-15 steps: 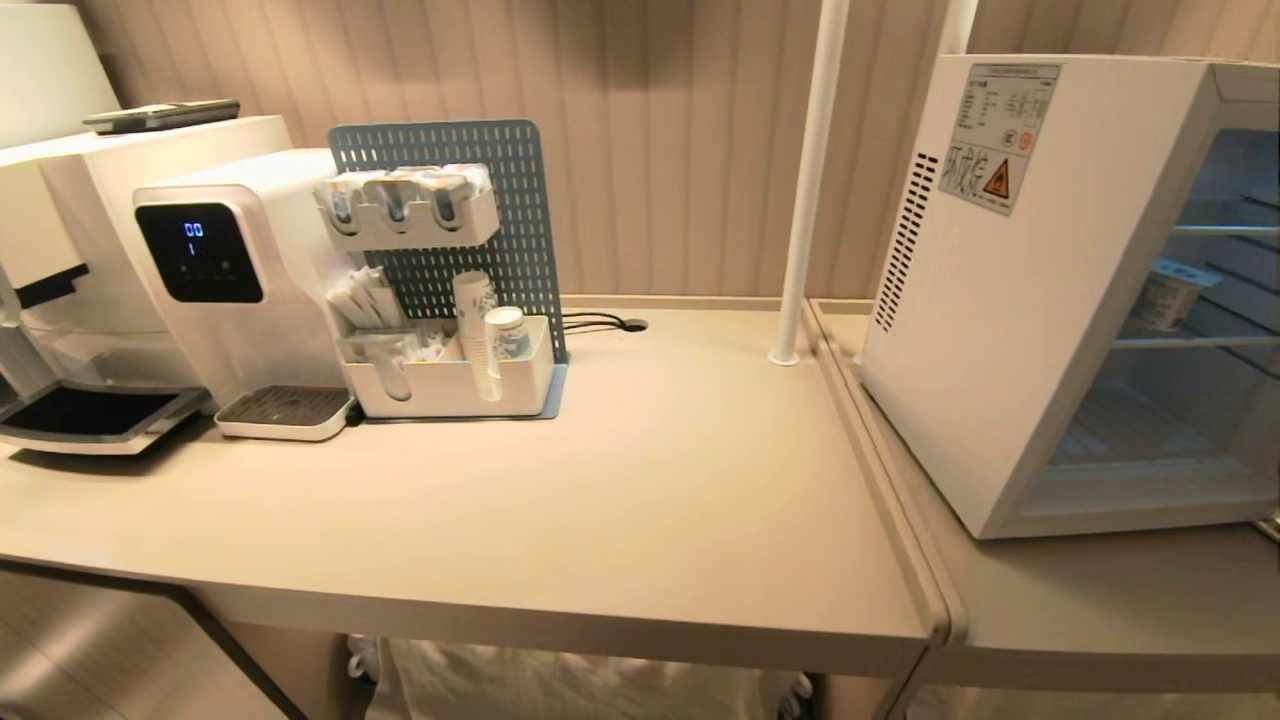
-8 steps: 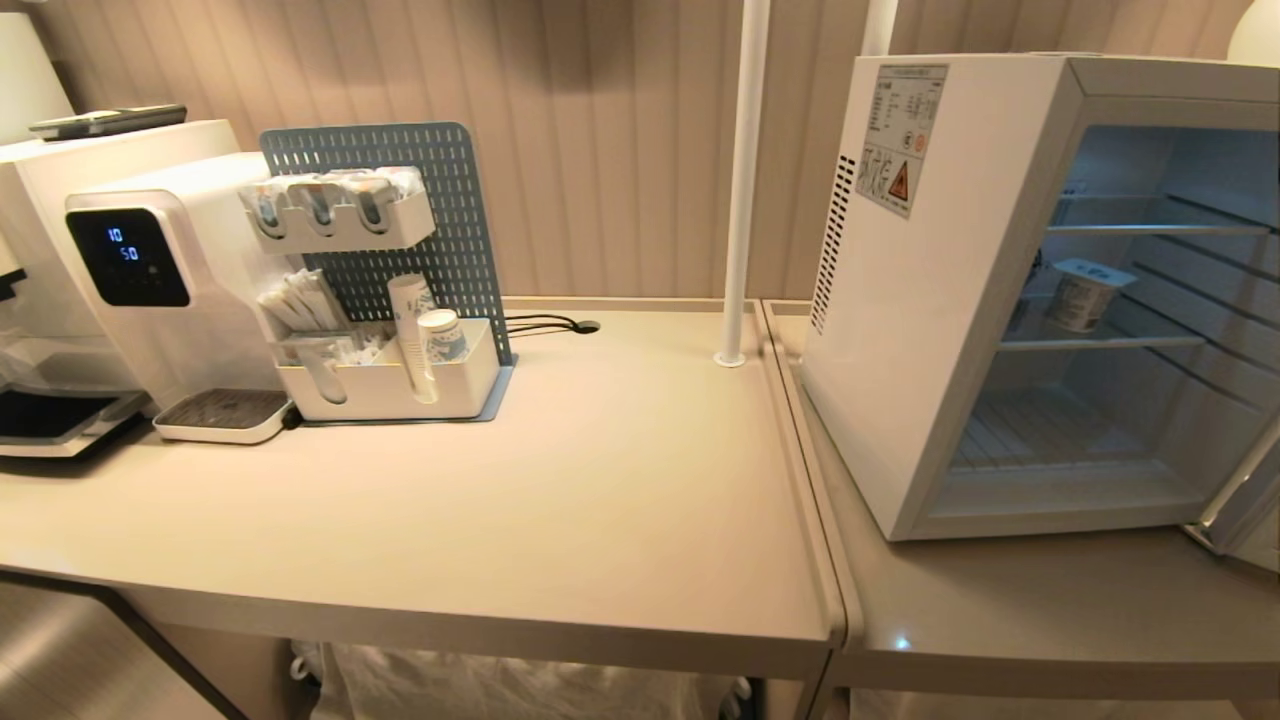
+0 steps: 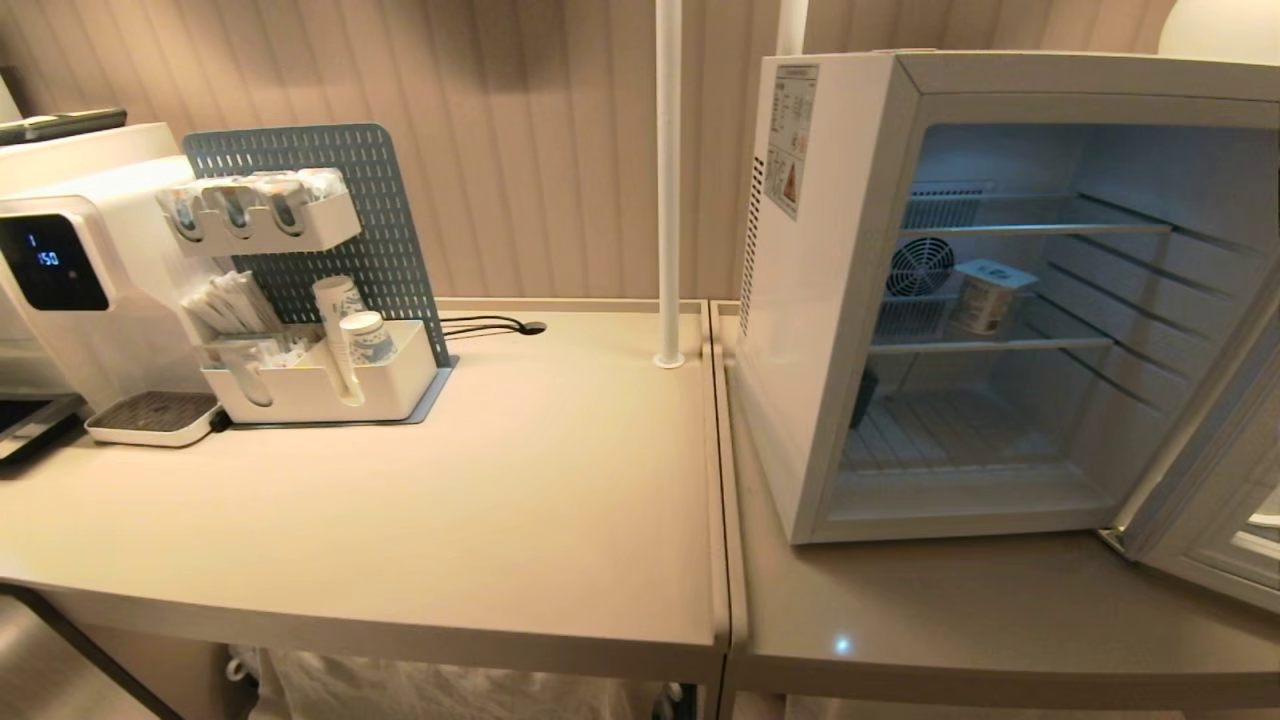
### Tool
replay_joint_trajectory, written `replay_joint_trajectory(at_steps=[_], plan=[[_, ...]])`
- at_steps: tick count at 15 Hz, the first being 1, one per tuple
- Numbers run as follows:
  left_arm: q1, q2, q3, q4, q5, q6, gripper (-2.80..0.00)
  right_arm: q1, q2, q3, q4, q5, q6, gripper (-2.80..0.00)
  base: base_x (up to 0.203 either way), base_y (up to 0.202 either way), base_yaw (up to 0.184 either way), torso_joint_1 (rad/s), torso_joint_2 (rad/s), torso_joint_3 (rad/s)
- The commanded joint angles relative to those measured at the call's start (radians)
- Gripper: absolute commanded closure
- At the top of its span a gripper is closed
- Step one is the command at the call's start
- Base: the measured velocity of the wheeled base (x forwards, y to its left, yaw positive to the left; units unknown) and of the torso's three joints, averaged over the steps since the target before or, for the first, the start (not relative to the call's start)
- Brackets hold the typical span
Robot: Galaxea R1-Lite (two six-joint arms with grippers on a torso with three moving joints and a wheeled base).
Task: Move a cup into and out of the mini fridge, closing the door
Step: Put the yoghurt in the freezer
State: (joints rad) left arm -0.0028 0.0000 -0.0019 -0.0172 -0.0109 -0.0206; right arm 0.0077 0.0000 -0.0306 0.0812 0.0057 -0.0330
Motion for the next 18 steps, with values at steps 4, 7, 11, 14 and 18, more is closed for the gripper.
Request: replay_joint_trajectory(at_steps=[4,7,11,14,18], plan=[[0.000,0.002,0.000,0.000,0.000,-0.001,0.00,-0.002,0.000,0.001,-0.003,0.000,-0.001,0.00,0.000,-0.104,0.000,0.003,0.00,0.001],[0.000,0.002,0.000,-0.001,0.000,-0.001,0.00,-0.001,0.001,-0.053,0.005,0.018,0.005,0.00,0.000,0.000,0.000,0.000,0.00,0.000],[0.000,0.002,0.000,-0.001,0.000,-0.001,0.00,0.000,0.031,-0.157,0.077,0.080,0.011,0.00,0.000,0.000,0.000,0.000,0.00,0.000],[0.000,0.002,0.000,-0.001,0.000,-0.001,0.00,0.000,0.037,-0.164,0.075,0.079,0.012,0.00,0.000,0.000,0.000,0.000,0.00,0.000],[0.000,0.002,0.000,-0.001,0.000,-0.001,0.00,0.000,0.035,-0.164,0.077,0.077,0.012,0.00,0.000,0.000,0.000,0.000,0.00,0.000]])
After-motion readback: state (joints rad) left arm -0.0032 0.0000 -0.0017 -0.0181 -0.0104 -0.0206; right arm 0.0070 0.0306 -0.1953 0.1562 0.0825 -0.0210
